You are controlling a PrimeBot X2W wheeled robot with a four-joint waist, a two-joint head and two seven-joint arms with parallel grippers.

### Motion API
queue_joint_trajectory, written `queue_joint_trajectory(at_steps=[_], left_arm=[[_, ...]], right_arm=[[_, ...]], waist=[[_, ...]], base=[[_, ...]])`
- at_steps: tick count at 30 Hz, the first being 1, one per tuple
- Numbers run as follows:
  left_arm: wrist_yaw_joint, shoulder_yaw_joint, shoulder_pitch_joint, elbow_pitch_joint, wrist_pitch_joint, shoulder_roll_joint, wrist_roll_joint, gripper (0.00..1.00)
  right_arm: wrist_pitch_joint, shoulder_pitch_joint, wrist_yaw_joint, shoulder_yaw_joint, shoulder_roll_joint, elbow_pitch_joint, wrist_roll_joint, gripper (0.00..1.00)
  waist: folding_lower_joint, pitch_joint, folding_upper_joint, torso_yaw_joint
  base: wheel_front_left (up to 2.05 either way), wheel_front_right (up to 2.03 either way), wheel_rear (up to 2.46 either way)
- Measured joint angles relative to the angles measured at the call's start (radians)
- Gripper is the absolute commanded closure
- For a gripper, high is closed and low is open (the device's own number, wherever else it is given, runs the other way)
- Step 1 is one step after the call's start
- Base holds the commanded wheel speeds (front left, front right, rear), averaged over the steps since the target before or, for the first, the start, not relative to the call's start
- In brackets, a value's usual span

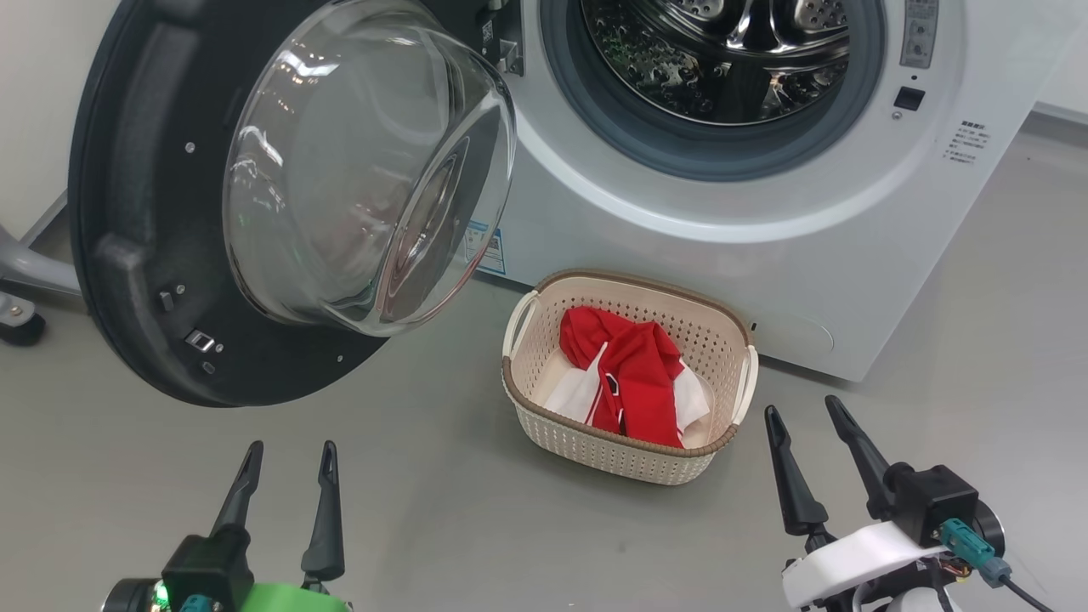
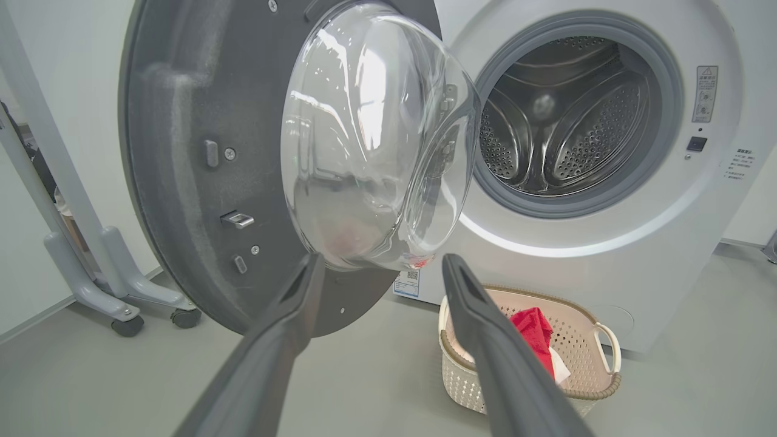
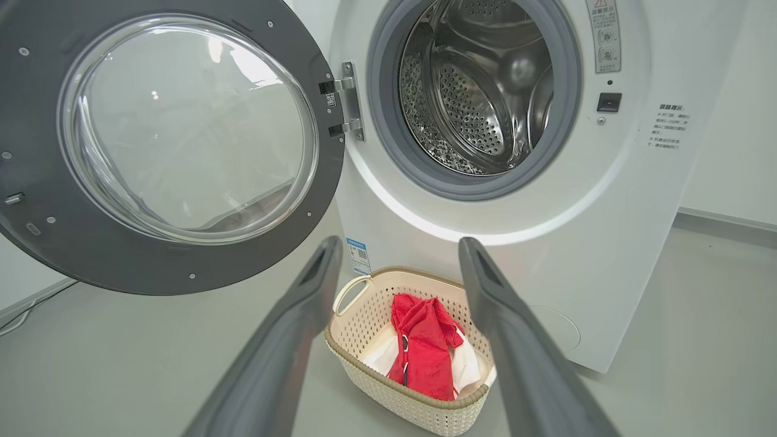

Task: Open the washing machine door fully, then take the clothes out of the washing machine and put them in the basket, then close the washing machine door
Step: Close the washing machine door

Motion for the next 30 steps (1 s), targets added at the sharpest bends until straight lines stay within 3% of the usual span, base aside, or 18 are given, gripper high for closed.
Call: queue_joint_trajectory(at_steps=[10, 11, 12, 15, 16, 26, 30], left_arm=[[0.004, 0.012, 0.029, 0.002, -0.003, 0.0, -0.004, 0.0], [0.004, 0.012, 0.03, 0.002, -0.003, 0.0, -0.004, 0.14], [0.004, 0.012, 0.032, 0.002, -0.003, 0.0, -0.004, 0.22], [0.004, 0.012, 0.036, 0.002, -0.002, 0.0, -0.004, 0.93], [0.004, 0.011, 0.037, 0.002, -0.002, 0.001, -0.003, 1.0], [0.003, -0.001, 0.038, -0.014, 0.002, 0.002, -0.003, 1.0], [-0.03, 0.002, 0.037, -0.044, 0.0, 0.001, -0.071, 1.0]], right_arm=[[0.0, 0.007, 0.004, 0.027, 0.001, 0.02, 0.0, 0.0], [0.0, 0.007, 0.004, 0.027, 0.0, 0.021, 0.001, 0.0], [0.0, 0.007, 0.004, 0.027, 0.0, 0.023, 0.002, 0.0], [0.0, 0.008, 0.004, 0.027, 0.0, 0.024, 0.003, 0.0], [0.0, 0.008, 0.004, 0.028, 0.001, 0.024, 0.004, 0.0], [0.0, 0.009, 0.002, 0.029, 0.001, 0.022, 0.013, 0.0], [0.0, 0.009, 0.002, 0.029, 0.001, 0.022, 0.013, 0.0]], waist=[[0.0, -0.02, 0.0, 0.001], [0.0, -0.022, 0.0, 0.0], [0.0, -0.025, 0.0, -0.001], [0.0, -0.033, 0.0, -0.006], [0.0, -0.035, 0.0, -0.007], [0.0, -0.04, 0.0, -0.012], [0.0, -0.039, 0.0, -0.012]], base=[[0.0, 0.0, 0.0], [0.0, 0.0, 0.0], [0.0, 0.0, 0.0], [0.0, 0.0, 0.0], [0.0, 0.0, 0.0], [0.0, 0.0, 0.0], [0.0, 0.0, 0.0]])
